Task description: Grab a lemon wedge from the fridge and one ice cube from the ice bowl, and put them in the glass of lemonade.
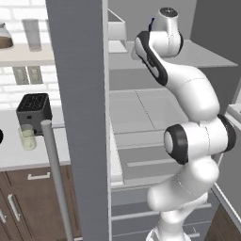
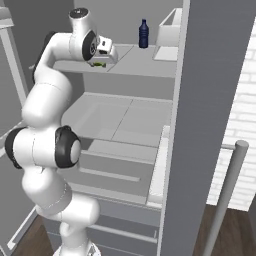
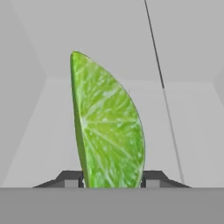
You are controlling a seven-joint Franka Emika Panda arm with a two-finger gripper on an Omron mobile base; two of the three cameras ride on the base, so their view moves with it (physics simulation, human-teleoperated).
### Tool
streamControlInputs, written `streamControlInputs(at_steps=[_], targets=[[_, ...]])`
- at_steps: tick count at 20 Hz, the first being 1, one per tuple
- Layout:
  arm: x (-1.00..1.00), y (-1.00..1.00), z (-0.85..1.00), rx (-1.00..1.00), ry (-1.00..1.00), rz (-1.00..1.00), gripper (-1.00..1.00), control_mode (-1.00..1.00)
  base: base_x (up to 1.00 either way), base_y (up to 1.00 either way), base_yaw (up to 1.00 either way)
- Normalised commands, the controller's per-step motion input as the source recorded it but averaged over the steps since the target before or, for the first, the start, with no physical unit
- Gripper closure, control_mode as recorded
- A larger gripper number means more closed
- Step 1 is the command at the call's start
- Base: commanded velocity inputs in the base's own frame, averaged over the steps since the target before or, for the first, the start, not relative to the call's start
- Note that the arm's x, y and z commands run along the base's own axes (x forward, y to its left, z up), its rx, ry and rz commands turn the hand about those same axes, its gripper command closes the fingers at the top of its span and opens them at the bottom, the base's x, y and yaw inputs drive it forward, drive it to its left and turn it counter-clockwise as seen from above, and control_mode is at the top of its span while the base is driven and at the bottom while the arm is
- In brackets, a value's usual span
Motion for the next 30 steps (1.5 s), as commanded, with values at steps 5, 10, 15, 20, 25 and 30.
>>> streamControlInputs(at_steps=[5,10,15,20,25,30], targets=[[0.0,0.0,-0.05,0.0,0.08,0.0,1.0,-1.0,0.0,0.0,0.0],[-0.39,-0.02,0.0,0.01,-0.04,0.0,1.0,-1.0,0.0,0.0,0.0],[-1.0,-0.12,-0.03,0.05,-0.14,0.0,1.0,-1.0,0.0,0.0,0.0],[-1.0,-0.17,-0.03,0.04,-0.09,0.0,1.0,-1.0,0.0,0.0,0.0],[-0.98,-0.16,0.0,0.0,0.0,0.0,1.0,-1.0,0.0,0.0,0.0],[-1.0,-0.26,-0.22,0.0,0.0,0.0,1.0,-1.0,0.0,0.0,0.0]])
